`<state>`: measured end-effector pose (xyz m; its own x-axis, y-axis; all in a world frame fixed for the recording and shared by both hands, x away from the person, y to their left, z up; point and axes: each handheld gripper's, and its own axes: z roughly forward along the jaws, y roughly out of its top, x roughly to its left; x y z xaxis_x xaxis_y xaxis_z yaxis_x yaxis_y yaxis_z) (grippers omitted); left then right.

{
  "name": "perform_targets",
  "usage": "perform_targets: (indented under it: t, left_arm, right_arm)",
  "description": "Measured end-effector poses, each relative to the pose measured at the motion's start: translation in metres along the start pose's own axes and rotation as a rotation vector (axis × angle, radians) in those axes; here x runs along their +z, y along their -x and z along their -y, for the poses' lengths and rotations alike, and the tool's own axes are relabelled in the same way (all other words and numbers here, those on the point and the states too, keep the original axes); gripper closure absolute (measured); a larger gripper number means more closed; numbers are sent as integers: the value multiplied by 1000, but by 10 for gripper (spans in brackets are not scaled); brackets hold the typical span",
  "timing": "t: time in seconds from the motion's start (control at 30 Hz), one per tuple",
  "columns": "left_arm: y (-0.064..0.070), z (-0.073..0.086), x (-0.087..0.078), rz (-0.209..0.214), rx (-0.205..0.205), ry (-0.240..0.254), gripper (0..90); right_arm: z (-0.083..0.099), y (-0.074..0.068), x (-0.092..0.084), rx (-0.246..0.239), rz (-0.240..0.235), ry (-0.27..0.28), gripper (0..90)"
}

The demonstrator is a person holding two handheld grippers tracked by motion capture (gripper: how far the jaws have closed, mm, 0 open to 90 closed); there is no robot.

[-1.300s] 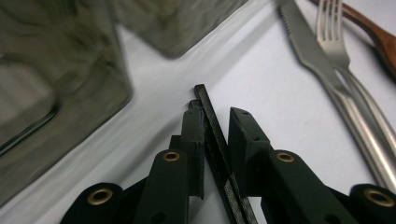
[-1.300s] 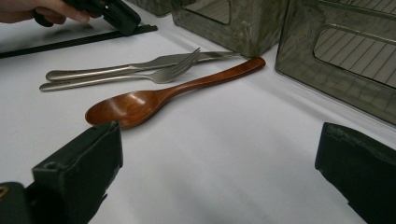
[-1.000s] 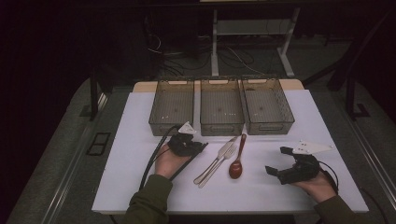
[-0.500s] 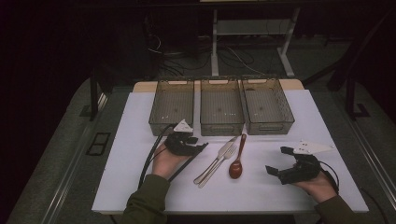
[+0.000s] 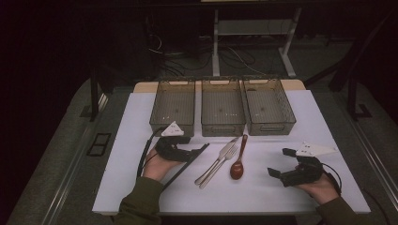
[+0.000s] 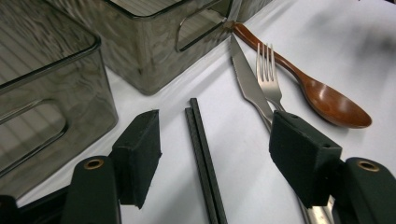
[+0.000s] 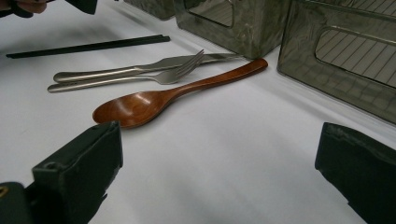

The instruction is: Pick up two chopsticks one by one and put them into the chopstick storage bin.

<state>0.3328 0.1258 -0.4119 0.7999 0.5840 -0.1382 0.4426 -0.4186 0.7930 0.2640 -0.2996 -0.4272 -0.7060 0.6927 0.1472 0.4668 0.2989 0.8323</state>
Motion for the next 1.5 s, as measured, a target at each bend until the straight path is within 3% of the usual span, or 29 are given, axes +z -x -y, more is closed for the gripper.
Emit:
perform_targets:
  t: [0.2,0.57,0.8,1.0,1.1,1.5]
  left_arm:
    - [8,11,-16,-21,-1,24,286]
    - [17,33,-37,-53,-7,41,301]
    - [19,42,-48,-72,-6,39,442]
    - [19,53,-52,-63,-17,31,606]
    - [14,59,-48,-52,-39,3,653]
    - [8,64,-33,-9,-45,-53,762]
  right_arm:
    - [7,-1,-2,4,-12,3,2]
    - [7,3,3,7,-11,-6,3]
    - [6,3,5,0,-10,-7,3]
    - [7,2,5,-2,-8,-12,3]
    - [7,2,5,0,-6,-14,3]
    - [7,2,6,-6,-3,-17,3]
